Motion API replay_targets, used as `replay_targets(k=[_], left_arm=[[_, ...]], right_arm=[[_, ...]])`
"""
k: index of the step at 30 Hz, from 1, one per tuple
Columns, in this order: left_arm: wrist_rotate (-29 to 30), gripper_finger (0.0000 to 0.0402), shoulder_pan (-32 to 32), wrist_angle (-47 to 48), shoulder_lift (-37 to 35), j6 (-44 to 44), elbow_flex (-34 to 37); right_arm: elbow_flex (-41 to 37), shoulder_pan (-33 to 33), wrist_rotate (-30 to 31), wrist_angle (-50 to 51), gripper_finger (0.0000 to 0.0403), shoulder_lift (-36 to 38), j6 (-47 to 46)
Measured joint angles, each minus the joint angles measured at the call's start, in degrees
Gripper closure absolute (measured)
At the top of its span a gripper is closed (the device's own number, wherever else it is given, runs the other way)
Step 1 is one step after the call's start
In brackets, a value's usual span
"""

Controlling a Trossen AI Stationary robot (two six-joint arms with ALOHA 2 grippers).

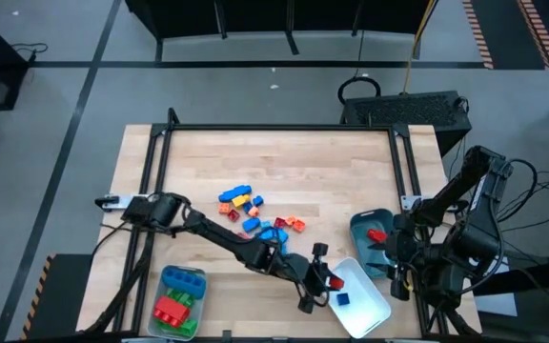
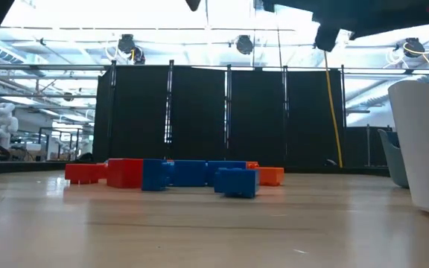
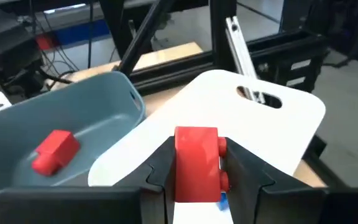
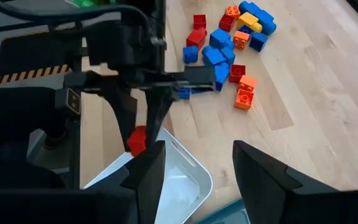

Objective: Sort blocks by size
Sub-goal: Put the small square red game piece into the white bin, then put the big square blue game piece into the blue bin

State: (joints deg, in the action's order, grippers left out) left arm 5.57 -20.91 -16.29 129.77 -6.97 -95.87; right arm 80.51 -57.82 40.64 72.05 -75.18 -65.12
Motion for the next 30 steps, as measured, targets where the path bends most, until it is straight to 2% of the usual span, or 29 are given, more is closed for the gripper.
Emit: replay_targets(k=[3,7,10,13,16,19,24,27,30], left_arm=[[0.21,0.0282,0.42,-0.11,0.37,-2.26,-0.48],[0.12,0.0211,0.79,-0.41,0.34,-4.66,-0.79],[-2.13,0.0163,1.03,0.38,0.33,-5.44,-0.79],[-2.3,0.0134,1.03,5.28,-0.62,-5.97,-0.79],[-2.53,0.0132,0.81,17.69,-5.04,-9.77,-0.7],[0.21,0.0146,0.29,30.49,-11.32,-10.92,-0.86],[0.51,0.0163,1.2,49.22,-18.7,-3.57,1.31],[1.04,0.0164,2.11,53.06,-20.95,-0.49,7.94],[1.28,0.0164,2.4,50.56,-23.03,0.47,16.88]], right_arm=[[0.0,0.0,0.0,-0.23,0.0232,0.0,-0.07],[0.0,0.0,0.0,-0.23,0.0232,0.0,-0.06],[0.0,0.0,0.0,-0.22,0.0232,0.0,-0.04],[0.0,0.0,0.0,-0.22,0.0232,0.0,-0.02],[0.0,0.0,-0.04,-0.2,0.0232,0.0,-0.02],[0.0,0.0,-0.06,-0.18,0.0232,-0.02,-0.01],[-0.04,0.0,-0.02,-0.24,0.0232,-0.02,0.0],[-0.04,0.0,0.0,-0.23,0.0232,-0.02,0.01],[-0.04,0.0,0.04,-0.22,0.0232,-0.02,0.32]])
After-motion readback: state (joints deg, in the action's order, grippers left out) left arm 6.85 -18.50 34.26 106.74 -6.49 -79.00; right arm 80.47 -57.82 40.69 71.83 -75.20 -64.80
